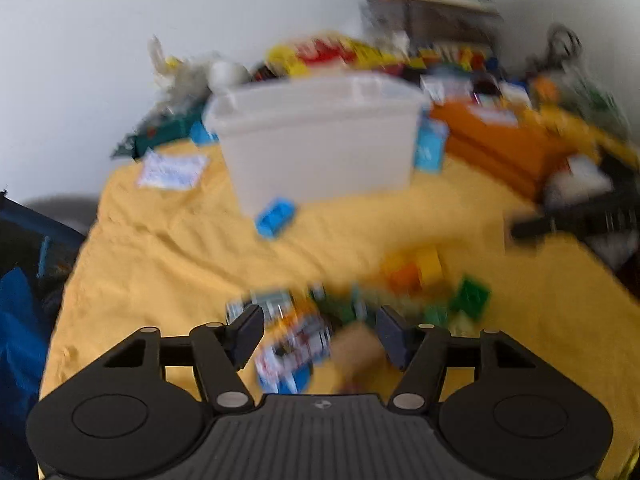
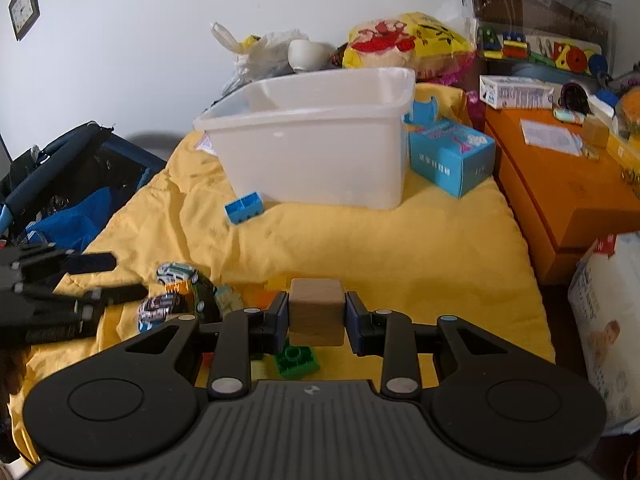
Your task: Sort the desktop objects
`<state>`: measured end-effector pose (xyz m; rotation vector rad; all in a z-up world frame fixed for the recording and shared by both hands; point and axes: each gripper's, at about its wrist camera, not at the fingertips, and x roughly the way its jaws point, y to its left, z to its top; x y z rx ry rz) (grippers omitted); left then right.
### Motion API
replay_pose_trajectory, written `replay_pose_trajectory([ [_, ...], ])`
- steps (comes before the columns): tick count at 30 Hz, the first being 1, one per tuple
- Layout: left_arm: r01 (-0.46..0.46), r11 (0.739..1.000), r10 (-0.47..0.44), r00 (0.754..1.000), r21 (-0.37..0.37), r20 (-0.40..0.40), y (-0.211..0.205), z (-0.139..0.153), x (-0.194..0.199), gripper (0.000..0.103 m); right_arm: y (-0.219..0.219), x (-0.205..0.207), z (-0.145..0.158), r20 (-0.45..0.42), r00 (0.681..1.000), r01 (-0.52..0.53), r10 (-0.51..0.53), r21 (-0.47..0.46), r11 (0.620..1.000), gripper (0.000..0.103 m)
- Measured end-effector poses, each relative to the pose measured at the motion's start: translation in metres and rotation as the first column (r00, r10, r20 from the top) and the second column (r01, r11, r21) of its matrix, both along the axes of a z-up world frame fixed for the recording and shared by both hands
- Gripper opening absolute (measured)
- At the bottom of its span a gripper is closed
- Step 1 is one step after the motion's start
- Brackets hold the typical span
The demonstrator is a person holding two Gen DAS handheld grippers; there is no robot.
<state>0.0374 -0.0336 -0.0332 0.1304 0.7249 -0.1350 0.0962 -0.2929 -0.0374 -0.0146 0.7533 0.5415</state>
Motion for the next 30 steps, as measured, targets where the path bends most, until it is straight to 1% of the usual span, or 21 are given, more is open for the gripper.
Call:
replay_pose_trajectory([
  [4, -0.008, 1.000, 0.007, 0.995, -0.010, -0.095, -0.011, -0.024, -0.011, 0.066, -0.003, -0.003, -0.005, -0.019, 1.000, 0.006, -0.006, -0.005, 1.000, 0.033],
  [6, -0.002, 1.000, 0.005, 0.992, 0.020, -0.126, -0.023, -0.038, -0.013, 0.065, -0.004, -0.005, -0.005, -0.019, 1.000, 0.006, -0.006, -0.007, 1.000, 0.033],
  [8, 0.001, 0.999, 0.006, 0.989, 0.048, -0.146, -0.030, -0.052, -0.014, 0.064, -0.004, -0.006, -0.005, -0.020, 1.000, 0.006, -0.006, -0.008, 1.000, 0.033],
  [9, -0.014, 0.999, 0.020, 0.993, 0.047, -0.118, -0.031, -0.055, -0.015, 0.064, -0.003, -0.007, -0.005, -0.020, 1.000, 0.006, -0.006, -0.008, 1.000, 0.033],
  [10, -0.026, 0.998, 0.031, 0.993, 0.049, -0.111, -0.032, -0.056, -0.015, 0.064, -0.003, -0.007, -0.005, -0.018, 1.000, 0.005, -0.005, -0.008, 1.000, 0.033],
  [11, -0.029, 0.999, 0.034, 0.994, 0.044, -0.106, -0.033, -0.056, -0.013, 0.056, -0.003, -0.008, -0.004, -0.016, 1.000, 0.003, -0.003, -0.009, 1.000, 0.033],
  [12, -0.028, 0.999, 0.032, 0.995, 0.042, -0.099, -0.033, -0.055, -0.012, 0.040, -0.003, -0.009, -0.003, -0.012, 1.000, 0.000, 0.000, -0.010, 1.000, 0.033],
  [14, -0.013, 0.999, 0.017, 0.996, 0.046, -0.093, -0.032, -0.053, -0.010, 0.034, -0.003, -0.011, -0.003, -0.008, 1.000, -0.003, 0.003, -0.013, 1.000, 0.033],
  [17, -0.014, 0.999, 0.017, 0.996, 0.041, -0.091, -0.028, -0.052, -0.012, 0.033, -0.005, -0.012, -0.005, -0.012, 1.000, 0.003, -0.003, -0.017, 1.000, 0.033],
  [22, -0.058, 0.997, 0.061, 0.996, 0.045, -0.068, -0.017, -0.047, -0.017, 0.033, -0.008, -0.011, -0.012, -0.028, 1.000, 0.006, -0.007, -0.022, 1.000, 0.033],
  [24, -0.066, 0.997, 0.068, 0.996, 0.044, -0.054, -0.014, -0.040, -0.017, 0.033, -0.009, -0.010, -0.015, -0.035, 0.999, 0.007, -0.007, -0.021, 1.000, 0.033],
  [26, -0.073, 0.997, 0.074, 0.997, 0.039, -0.029, -0.011, -0.027, -0.016, 0.033, -0.007, -0.011, -0.013, -0.027, 1.000, 0.003, -0.004, -0.015, 1.000, 0.033],
  [30, -0.090, 0.996, 0.089, 0.994, 0.012, 0.057, -0.007, 0.015, -0.002, 0.033, -0.001, -0.005, 0.001, -0.004, 1.000, -0.007, 0.007, 0.013, 1.000, 0.033],
])
